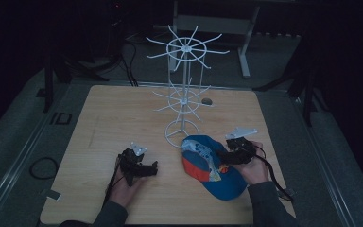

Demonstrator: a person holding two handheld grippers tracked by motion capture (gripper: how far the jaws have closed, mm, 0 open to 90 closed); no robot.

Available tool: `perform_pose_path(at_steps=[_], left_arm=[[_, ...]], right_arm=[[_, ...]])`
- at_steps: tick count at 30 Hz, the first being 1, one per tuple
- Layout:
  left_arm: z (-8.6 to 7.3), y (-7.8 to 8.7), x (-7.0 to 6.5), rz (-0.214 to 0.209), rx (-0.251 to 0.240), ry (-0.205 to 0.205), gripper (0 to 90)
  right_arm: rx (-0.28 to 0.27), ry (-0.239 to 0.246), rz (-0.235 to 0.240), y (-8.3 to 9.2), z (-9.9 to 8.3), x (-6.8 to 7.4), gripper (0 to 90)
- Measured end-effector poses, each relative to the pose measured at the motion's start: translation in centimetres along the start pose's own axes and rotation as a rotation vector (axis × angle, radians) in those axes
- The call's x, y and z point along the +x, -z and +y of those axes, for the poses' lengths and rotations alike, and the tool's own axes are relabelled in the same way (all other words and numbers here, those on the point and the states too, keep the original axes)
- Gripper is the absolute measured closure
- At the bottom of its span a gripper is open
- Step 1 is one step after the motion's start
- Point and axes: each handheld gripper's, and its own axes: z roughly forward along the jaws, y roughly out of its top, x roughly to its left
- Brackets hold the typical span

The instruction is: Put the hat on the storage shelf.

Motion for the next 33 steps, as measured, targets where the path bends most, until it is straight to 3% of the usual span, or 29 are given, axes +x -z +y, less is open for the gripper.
perform_pose_path(at_steps=[11, 16, 27, 30, 33], left_arm=[[0.0, 0.0, 0.0, 0.002, -0.002, -0.003, 2.4], [0.0, 0.0, 0.0, 0.001, -0.002, 0.0, 2.4], [0.0, 0.0, 0.0, 0.002, 0.0, -0.007, 2.4], [0.0, 0.0, 0.0, 0.001, 0.001, -0.004, 2.4], [0.0, 0.0, 0.0, 0.001, 0.0, -0.003, 2.4]], right_arm=[[0.004, 0.016, 0.046, -2.3, 2.0, 0.0, 33.8], [0.017, -0.001, 0.071, -3.7, 2.8, -0.5, 31.7], [0.062, 0.031, 0.145, -6.5, 4.5, -0.3, 18.7], [0.086, 0.057, 0.148, -7.2, 4.8, -0.1, 18.3], [0.113, 0.054, 0.151, -8.0, 4.8, -0.3, 21.1]])
